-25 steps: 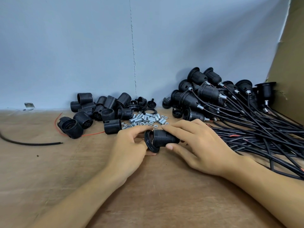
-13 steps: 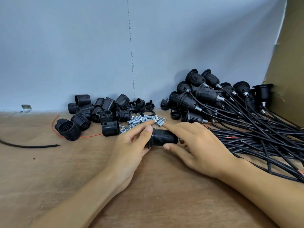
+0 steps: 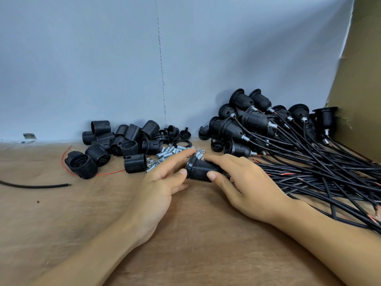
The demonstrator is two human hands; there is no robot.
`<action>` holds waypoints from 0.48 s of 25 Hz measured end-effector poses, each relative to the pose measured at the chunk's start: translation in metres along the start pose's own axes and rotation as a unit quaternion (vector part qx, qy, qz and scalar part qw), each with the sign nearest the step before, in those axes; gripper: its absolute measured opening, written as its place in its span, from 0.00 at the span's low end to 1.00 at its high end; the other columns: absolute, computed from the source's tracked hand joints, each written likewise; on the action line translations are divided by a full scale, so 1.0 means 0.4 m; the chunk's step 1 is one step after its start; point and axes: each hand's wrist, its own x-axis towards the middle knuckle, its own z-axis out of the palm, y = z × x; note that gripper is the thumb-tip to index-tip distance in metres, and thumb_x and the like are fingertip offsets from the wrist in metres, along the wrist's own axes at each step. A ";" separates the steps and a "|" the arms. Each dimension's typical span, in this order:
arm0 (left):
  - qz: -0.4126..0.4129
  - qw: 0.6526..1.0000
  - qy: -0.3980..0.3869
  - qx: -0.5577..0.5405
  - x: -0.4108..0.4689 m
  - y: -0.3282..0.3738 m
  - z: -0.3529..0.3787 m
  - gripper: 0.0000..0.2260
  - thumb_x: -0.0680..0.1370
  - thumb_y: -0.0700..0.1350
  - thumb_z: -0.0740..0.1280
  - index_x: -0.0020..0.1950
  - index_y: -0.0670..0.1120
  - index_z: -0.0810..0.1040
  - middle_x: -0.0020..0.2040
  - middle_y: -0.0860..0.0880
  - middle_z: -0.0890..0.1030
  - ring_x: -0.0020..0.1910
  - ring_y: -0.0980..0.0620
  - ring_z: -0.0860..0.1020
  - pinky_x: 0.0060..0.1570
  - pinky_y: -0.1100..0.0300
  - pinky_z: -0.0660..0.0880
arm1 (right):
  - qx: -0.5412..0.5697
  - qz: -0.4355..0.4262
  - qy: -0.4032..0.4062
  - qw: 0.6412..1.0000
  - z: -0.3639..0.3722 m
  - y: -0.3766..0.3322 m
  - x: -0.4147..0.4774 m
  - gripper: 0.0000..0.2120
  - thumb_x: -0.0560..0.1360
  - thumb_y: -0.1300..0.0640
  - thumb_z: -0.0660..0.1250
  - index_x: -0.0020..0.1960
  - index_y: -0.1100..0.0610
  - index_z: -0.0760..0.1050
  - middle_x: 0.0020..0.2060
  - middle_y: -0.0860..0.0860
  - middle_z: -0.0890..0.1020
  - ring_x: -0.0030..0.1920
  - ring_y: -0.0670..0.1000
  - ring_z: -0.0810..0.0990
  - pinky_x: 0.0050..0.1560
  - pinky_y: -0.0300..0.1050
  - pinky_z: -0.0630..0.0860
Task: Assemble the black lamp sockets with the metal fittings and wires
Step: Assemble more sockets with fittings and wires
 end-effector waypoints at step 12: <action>-0.025 0.997 0.025 -0.074 0.003 0.001 -0.002 0.11 0.73 0.49 0.70 0.55 0.53 0.86 0.56 0.47 0.86 0.60 0.50 0.83 0.64 0.51 0.77 | -0.016 -0.012 -0.001 1.000 -0.010 -0.017 0.000 0.19 0.84 0.45 0.53 0.69 0.51 0.73 0.50 0.45 0.82 0.46 0.46 0.74 0.49 0.45 0.69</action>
